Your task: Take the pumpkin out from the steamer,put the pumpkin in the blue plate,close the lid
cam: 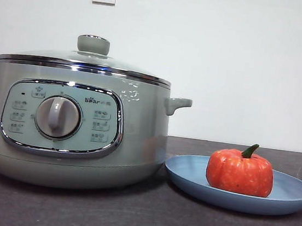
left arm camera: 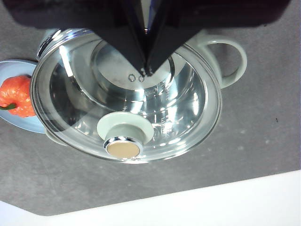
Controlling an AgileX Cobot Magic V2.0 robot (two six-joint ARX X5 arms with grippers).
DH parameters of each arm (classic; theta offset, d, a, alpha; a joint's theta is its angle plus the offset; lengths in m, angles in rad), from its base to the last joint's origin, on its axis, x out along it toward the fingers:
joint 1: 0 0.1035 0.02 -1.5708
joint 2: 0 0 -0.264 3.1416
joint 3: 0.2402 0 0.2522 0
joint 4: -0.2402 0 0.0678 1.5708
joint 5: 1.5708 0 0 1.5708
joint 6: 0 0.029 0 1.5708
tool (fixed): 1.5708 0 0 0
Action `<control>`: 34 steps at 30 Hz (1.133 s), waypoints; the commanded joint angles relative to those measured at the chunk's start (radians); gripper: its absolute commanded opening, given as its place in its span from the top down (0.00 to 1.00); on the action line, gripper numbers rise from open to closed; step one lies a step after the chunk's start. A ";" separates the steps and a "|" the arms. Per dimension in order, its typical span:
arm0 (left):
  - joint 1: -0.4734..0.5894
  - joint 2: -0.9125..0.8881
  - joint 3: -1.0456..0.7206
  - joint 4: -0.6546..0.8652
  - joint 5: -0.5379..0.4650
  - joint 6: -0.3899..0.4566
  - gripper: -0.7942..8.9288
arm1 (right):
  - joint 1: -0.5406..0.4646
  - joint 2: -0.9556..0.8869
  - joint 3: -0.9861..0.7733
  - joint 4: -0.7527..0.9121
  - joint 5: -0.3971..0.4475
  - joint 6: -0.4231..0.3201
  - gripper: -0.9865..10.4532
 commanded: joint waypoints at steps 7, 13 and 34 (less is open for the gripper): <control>-0.003 -0.002 -0.003 0.006 0.001 -0.008 0.92 | 0.001 0.000 -0.005 0.010 0.003 0.010 0.91; 0.009 -0.060 -0.003 -0.083 -0.023 0.046 0.92 | 0.001 0.000 -0.005 0.009 0.003 0.010 0.91; 0.502 -0.449 -0.509 0.242 0.034 0.052 0.92 | 0.001 0.000 -0.005 -0.043 0.004 0.010 0.91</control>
